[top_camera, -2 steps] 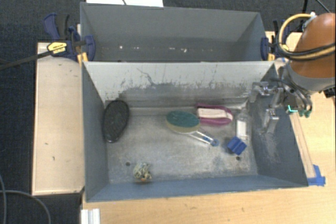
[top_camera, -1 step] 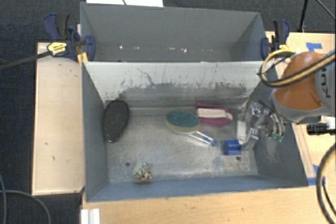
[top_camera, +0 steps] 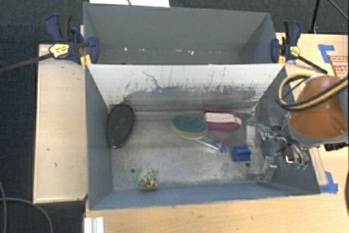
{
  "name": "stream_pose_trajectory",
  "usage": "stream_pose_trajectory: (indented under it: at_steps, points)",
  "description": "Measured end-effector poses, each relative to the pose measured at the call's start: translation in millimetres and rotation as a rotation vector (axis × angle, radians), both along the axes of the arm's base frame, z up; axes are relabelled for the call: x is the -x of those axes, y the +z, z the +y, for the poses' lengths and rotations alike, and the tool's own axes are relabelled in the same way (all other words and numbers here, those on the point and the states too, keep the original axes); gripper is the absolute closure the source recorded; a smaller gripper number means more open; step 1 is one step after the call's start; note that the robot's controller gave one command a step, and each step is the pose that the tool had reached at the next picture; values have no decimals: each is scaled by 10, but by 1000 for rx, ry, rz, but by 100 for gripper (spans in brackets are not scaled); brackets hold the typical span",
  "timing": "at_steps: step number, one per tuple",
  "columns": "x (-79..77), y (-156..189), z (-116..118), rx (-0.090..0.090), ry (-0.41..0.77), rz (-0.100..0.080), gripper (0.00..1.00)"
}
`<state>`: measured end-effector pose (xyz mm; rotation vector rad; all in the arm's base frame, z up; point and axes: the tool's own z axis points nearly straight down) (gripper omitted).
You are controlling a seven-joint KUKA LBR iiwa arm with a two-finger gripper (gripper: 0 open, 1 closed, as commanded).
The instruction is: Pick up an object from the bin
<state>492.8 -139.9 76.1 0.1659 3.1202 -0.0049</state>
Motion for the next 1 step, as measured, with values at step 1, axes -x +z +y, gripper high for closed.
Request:
stream_pose_trajectory:
  at_steps: [1]
  points:
    - [-191,-55,620,-5,113,10,0]
